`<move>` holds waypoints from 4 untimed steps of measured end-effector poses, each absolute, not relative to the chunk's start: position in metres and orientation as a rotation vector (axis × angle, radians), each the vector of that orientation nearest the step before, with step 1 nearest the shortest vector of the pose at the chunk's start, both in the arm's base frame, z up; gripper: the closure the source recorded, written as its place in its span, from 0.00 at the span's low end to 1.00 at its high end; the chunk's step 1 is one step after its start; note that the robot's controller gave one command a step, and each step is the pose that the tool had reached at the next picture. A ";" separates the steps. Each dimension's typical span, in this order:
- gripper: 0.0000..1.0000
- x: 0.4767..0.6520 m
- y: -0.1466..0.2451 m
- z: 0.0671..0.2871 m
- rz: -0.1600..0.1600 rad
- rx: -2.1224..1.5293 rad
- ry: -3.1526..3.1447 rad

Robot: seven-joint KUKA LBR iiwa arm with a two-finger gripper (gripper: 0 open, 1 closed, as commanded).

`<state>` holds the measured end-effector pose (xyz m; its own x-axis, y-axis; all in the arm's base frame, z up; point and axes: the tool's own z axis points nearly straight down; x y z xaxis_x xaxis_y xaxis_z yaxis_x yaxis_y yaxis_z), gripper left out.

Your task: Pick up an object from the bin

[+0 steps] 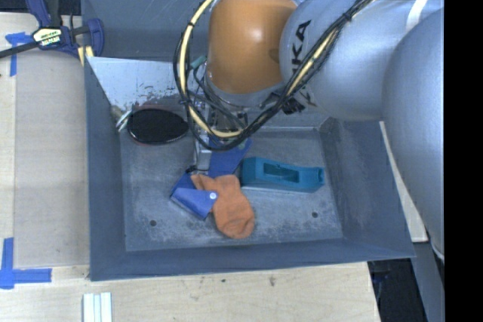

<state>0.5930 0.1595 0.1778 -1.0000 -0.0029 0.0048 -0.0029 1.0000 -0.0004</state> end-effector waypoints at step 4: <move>1.00 0.535 0.116 0.078 -0.001 0.323 -3.130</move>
Offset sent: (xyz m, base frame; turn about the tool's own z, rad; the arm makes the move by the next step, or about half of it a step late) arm -0.0251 -0.0551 -0.0711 -0.1796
